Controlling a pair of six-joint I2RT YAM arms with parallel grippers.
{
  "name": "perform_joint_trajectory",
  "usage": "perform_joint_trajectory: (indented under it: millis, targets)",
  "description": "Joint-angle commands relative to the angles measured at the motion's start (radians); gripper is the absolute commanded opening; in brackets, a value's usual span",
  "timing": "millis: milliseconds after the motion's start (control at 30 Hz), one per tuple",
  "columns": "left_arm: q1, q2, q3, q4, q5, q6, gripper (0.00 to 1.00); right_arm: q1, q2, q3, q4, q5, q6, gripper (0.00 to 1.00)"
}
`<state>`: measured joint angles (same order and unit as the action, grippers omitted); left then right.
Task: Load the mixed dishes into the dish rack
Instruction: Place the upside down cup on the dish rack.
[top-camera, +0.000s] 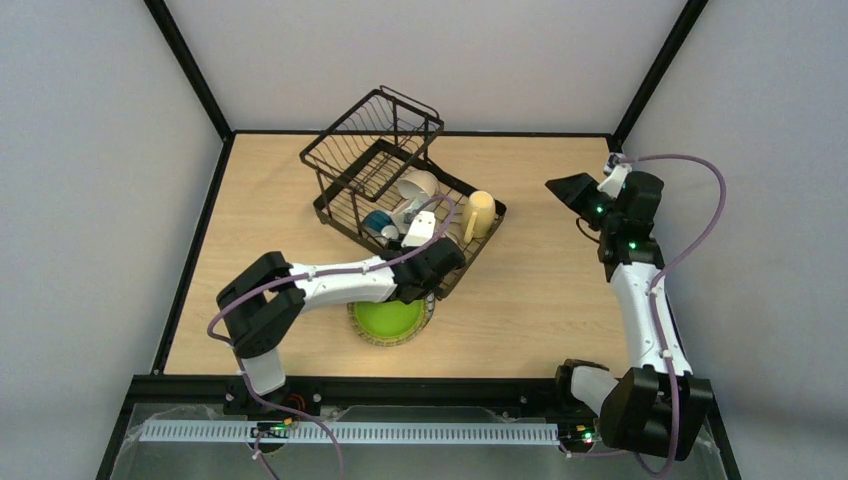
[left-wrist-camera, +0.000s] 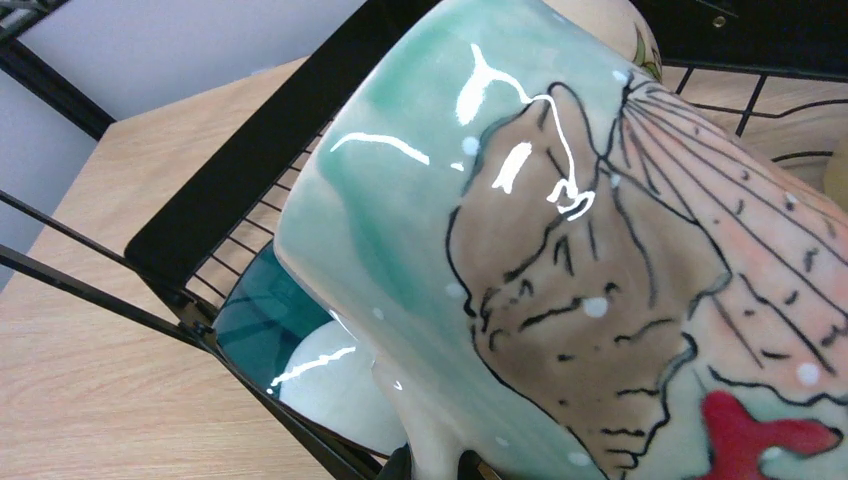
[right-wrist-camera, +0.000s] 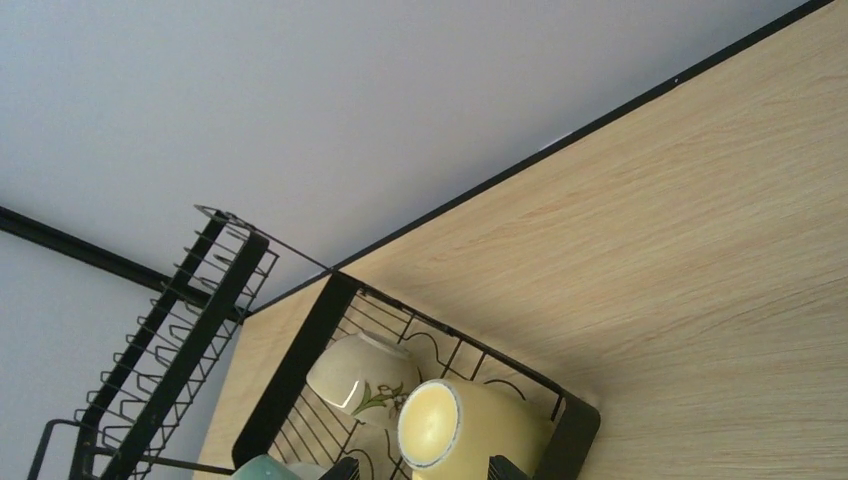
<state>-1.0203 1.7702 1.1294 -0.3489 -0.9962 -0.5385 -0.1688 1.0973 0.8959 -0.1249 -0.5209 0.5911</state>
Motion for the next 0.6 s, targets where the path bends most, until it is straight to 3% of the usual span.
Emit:
perform_joint_trajectory:
  millis: [0, 567]
  targets:
    - [-0.011, 0.001, 0.059, 0.091, -0.158, -0.049, 0.02, -0.002, -0.029, -0.045, 0.116, -0.032, 0.007, 0.73]
    - [-0.055, 0.159, 0.175, 0.017, -0.302, -0.165, 0.02, -0.002, -0.046, -0.149, 0.263, -0.056, 0.031, 0.75]
